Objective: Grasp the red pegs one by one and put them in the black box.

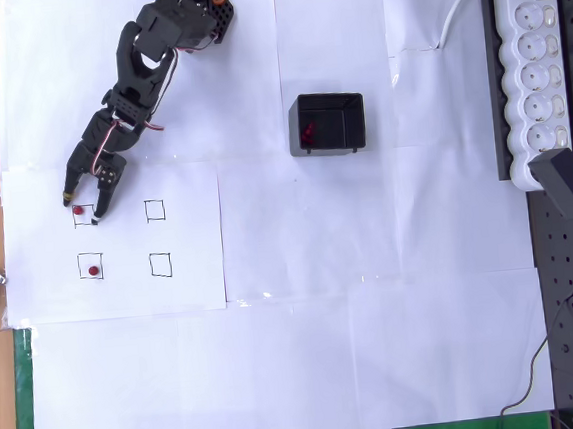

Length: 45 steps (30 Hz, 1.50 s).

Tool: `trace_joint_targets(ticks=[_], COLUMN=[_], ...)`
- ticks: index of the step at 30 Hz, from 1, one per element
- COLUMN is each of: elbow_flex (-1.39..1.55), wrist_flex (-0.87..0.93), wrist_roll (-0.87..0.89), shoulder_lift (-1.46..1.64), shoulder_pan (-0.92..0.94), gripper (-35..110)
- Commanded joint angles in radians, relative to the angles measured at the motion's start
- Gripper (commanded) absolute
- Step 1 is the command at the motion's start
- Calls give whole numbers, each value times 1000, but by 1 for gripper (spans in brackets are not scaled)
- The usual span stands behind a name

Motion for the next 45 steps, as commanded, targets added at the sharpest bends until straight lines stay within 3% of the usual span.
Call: trace_joint_targets(ticks=[1,15,22,23,25,29,31,36,45], elbow_flex=[52,52,49,44,60,298,460,946,1002], wrist_flex=[-20,-17,37,101,422,1348,1746,2418,2459], wrist_roll=[-5,9,23,38,124,209,169,29,-347], shoulder_lift=[3,8,-9,-43,-170,-408,-502,-541,-650], shoulder_pan=[2,11,12,9,5,-60,-143,-373,-1046], gripper=[19,0,0,0,0,0,0,0,0])
